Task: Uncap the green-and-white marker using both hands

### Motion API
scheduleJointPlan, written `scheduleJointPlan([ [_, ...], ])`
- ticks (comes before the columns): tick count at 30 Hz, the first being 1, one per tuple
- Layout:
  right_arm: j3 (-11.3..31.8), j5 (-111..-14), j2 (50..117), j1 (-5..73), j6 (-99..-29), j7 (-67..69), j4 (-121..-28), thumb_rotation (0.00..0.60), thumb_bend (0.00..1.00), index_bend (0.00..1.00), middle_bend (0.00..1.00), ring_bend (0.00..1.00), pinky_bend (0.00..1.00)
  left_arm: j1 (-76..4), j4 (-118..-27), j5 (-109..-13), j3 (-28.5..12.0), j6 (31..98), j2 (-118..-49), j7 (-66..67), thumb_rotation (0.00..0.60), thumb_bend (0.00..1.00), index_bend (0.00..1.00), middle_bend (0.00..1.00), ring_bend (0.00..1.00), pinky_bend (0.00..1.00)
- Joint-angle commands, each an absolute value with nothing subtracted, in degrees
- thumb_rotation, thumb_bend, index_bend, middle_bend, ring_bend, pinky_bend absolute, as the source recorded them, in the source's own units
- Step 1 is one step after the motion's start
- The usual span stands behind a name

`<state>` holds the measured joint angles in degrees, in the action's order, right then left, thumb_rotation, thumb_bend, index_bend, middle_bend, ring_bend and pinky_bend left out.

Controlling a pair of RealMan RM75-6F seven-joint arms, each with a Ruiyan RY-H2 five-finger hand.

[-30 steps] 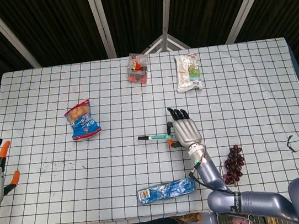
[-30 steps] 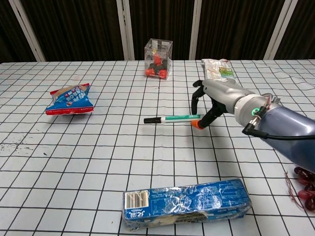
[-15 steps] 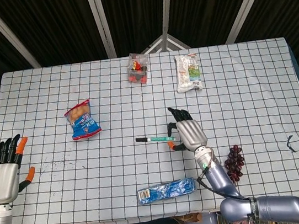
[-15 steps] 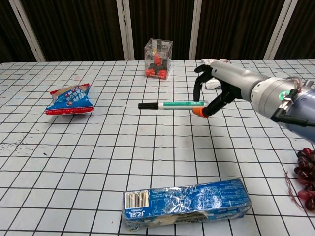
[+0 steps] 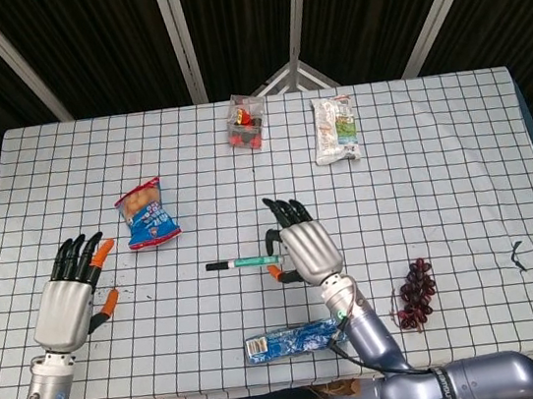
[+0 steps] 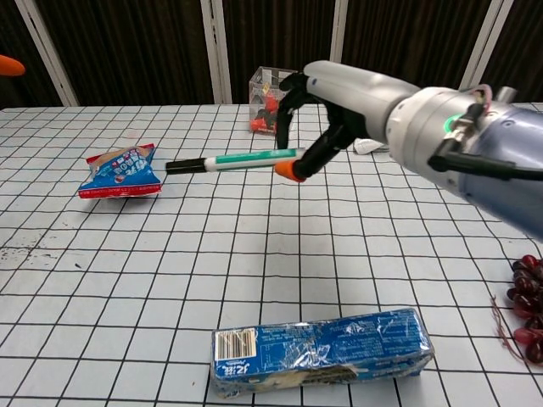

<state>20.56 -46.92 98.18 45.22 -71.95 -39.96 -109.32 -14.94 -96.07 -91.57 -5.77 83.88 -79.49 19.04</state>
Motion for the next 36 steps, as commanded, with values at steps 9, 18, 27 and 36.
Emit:
scheduleJointPlan([
  [9,26.29,-37.09,109.16,53.63,-75.47,-45.47,-105.68,0.600,0.47,0.80,0.02,0.05,0.00,-15.87,-96.43,-94.60,-4.51,84.34,-82.99,18.69,0.600,0.48,0.24,0.07,0.00,0.00],
  [18,28.44,-35.12,111.12,56.16,-75.68,-44.75,-103.31,0.600,0.47,0.81,0.02,0.05,0.00,-14.71,-91.68,-95.46,-2.34,85.46,-85.04,15.48,0.600,0.48,0.26,0.07,0.00,0.00],
  [27,27.40,-36.07,108.55,54.30,-74.60,-40.85,-103.51,0.600,0.48,0.82,0.02,0.05,0.00,-14.09,-87.02,-94.82,-2.60,86.87,-86.23,10.62,0.600,0.47,0.27,0.07,0.00,0.00],
  [36,26.97,-36.95,106.95,53.94,-73.48,-38.27,-104.79,0.600,0.48,0.82,0.02,0.05,0.00,-14.91,-81.95,-94.65,-3.81,87.57,-89.32,6.26,0.600,0.47,0.32,0.09,0.00,0.00],
])
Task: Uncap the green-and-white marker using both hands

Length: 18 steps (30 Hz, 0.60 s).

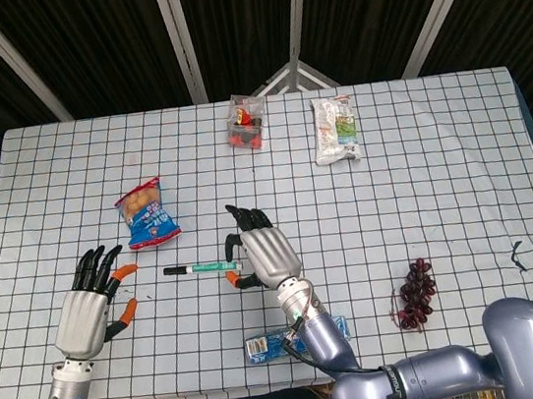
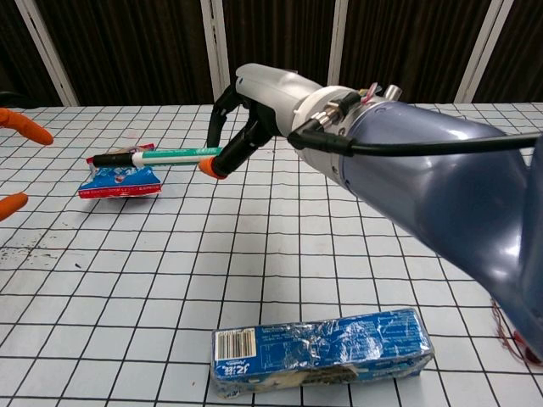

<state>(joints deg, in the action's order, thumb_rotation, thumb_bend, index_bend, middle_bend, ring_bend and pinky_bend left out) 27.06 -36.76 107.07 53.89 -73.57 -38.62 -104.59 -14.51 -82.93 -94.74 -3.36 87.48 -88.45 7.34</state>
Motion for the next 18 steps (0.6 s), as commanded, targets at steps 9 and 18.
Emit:
scheduleJointPlan([
  [9,26.42,-36.97,106.84,54.59,-73.56,-37.74,-105.19,0.600,0.48,0.82,0.02,0.05,0.00,-16.29,-77.54,-95.42,-4.65,88.40,-93.21,3.34,0.600,0.47,0.35,0.09,0.00,0.00],
  [18,26.29,-36.33,106.43,54.95,-73.48,-37.15,-105.35,0.600,0.48,0.82,0.02,0.05,0.00,-17.09,-76.69,-96.59,-4.50,89.16,-94.71,3.50,0.600,0.47,0.39,0.11,0.00,0.00],
])
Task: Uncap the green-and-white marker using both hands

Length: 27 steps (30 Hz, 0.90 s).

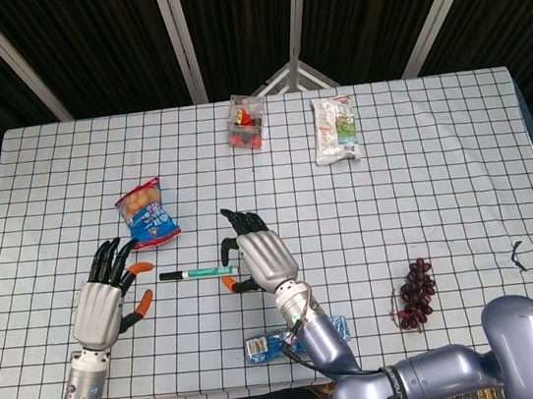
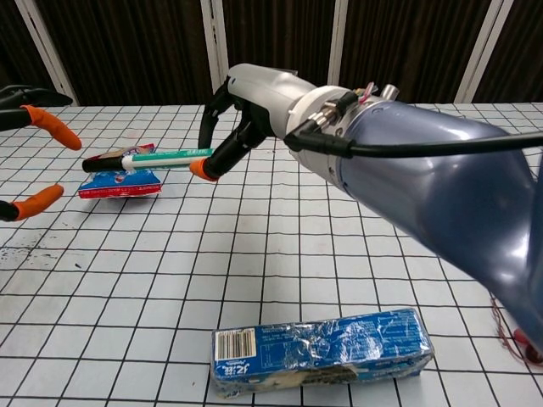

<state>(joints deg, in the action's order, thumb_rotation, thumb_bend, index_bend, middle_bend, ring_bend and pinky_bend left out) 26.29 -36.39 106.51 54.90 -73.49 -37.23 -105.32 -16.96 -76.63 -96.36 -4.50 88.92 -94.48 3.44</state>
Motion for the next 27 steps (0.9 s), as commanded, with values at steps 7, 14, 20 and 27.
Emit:
scheduleJointPlan([
  [7,26.04,-36.12,105.72,55.02,-73.57,-36.87,-106.07,0.600,0.48,0.83,0.02,0.05,0.00,-17.95,-77.08,-97.50,-4.68,89.49,-95.71,4.78,0.600,0.47,0.40,0.12,0.00,0.00],
  [14,25.76,-36.14,104.95,54.84,-73.66,-36.32,-106.72,0.600,0.48,0.83,0.02,0.05,0.00,-18.75,-77.03,-97.75,-4.97,89.26,-97.02,6.36,0.600,0.47,0.43,0.13,0.00,0.00],
  [20,25.56,-36.21,104.35,54.60,-73.34,-35.26,-106.90,0.600,0.48,0.83,0.02,0.05,0.00,-19.41,-76.48,-98.04,-5.14,89.31,-98.43,7.21,0.600,0.47,0.46,0.15,0.00,0.00],
  [27,25.22,-36.31,103.54,54.22,-72.93,-34.08,-107.13,0.600,0.48,0.83,0.02,0.05,0.00,-19.93,-75.75,-98.23,-5.44,89.77,-99.59,7.82,0.600,0.47,0.46,0.15,0.00,0.00],
])
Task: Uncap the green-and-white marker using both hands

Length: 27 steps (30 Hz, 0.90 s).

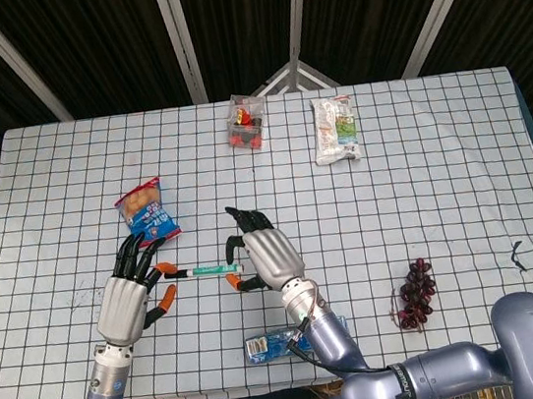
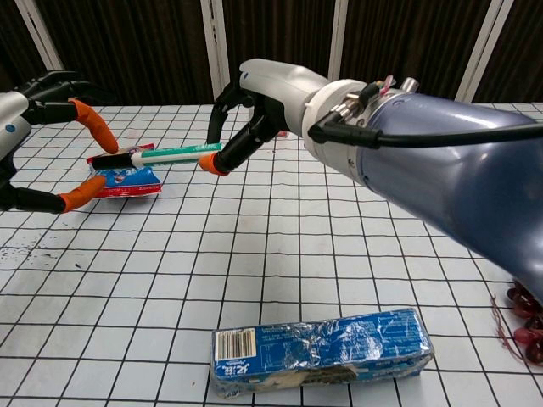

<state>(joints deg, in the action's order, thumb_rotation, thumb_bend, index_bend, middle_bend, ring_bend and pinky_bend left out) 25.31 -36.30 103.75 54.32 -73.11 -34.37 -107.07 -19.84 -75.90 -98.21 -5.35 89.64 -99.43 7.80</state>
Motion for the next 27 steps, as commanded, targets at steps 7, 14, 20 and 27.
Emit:
scheduleJointPlan([
  [7,24.78,-36.48,102.81,53.83,-72.35,-32.80,-107.28,0.600,0.48,0.83,0.02,0.05,0.00,-20.20,-74.70,-97.96,-5.67,90.14,-100.43,7.82,0.600,0.47,0.46,0.15,0.00,0.00],
  [14,24.43,-36.55,102.35,53.79,-71.95,-32.06,-107.40,0.600,0.48,0.83,0.02,0.05,0.00,-20.43,-73.69,-97.65,-5.72,90.25,-100.99,7.90,0.600,0.47,0.47,0.16,0.00,0.00],
  [20,24.24,-36.66,102.32,53.97,-72.05,-31.86,-107.43,0.600,0.48,0.84,0.02,0.05,0.00,-20.58,-72.80,-97.21,-5.67,90.15,-101.48,7.47,0.600,0.47,0.47,0.16,0.00,0.00],
  [27,24.14,-36.61,102.45,54.13,-72.02,-31.54,-107.15,0.600,0.48,0.84,0.02,0.05,0.00,-20.73,-72.22,-96.99,-5.61,90.16,-101.80,7.07,0.600,0.48,0.50,0.18,0.00,0.00],
])
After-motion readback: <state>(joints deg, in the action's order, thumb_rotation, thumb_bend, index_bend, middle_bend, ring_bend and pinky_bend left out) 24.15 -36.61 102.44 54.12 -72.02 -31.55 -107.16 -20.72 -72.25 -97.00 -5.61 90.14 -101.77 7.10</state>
